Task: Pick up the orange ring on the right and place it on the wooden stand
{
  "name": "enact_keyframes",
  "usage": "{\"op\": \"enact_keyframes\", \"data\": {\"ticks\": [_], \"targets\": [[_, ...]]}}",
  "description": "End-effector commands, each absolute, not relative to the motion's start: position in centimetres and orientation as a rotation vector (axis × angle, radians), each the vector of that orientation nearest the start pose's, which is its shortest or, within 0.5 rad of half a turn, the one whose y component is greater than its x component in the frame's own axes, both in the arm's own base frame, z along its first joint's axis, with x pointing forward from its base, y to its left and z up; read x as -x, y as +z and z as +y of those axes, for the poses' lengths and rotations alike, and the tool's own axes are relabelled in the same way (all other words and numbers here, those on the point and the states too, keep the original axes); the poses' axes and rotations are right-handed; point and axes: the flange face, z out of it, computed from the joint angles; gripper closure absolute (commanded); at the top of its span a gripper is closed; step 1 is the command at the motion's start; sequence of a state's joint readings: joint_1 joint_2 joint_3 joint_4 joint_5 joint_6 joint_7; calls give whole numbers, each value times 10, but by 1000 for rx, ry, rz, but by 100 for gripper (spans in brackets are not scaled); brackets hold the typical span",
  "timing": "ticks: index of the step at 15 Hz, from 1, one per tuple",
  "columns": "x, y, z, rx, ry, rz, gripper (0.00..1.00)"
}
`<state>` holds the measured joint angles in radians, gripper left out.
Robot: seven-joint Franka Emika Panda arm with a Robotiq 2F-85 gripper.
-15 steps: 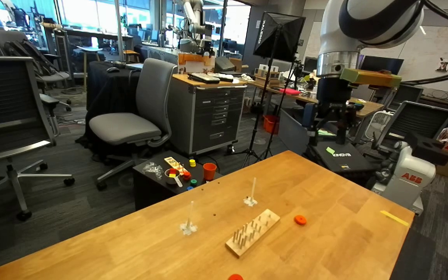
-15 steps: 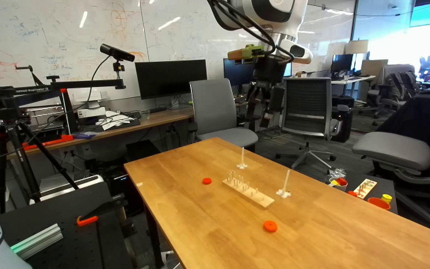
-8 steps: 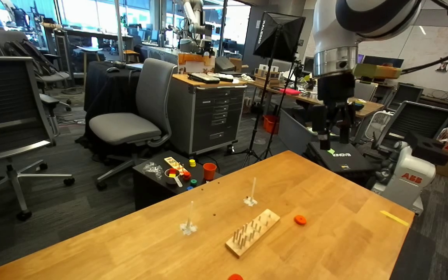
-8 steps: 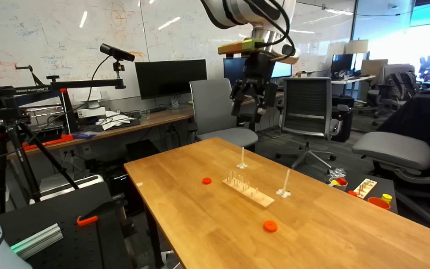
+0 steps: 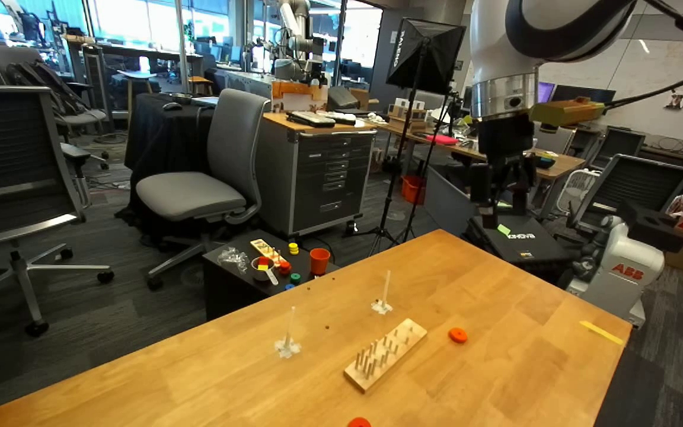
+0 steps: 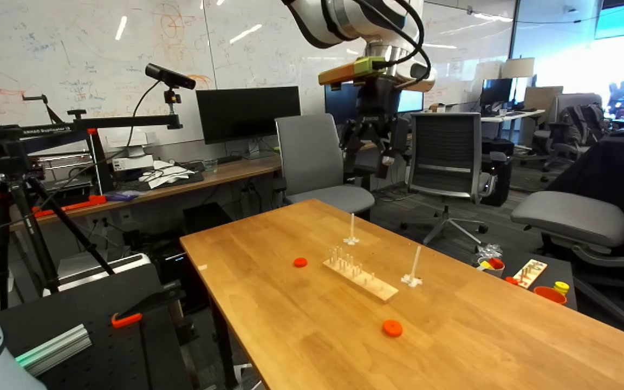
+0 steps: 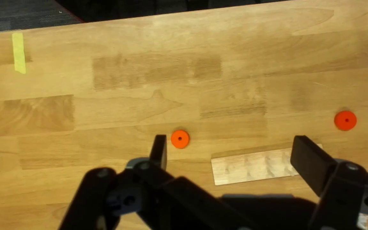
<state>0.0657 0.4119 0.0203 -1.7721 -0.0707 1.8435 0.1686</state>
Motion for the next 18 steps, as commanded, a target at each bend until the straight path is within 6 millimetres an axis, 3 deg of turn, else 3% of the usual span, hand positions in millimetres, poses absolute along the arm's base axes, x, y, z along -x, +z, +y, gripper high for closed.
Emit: {"op": "enact_keyframes", "data": {"ticks": [1,8,12,13,18], "targets": [[-635,269,23,3216,482,241,0],[-685,185,-25,3231,361,537,0],[-706,146,-37,3193,445,526,0],[-685,157,-30,3221,414,532,0],[-697,130,-32,3224,449,534,0]]}}
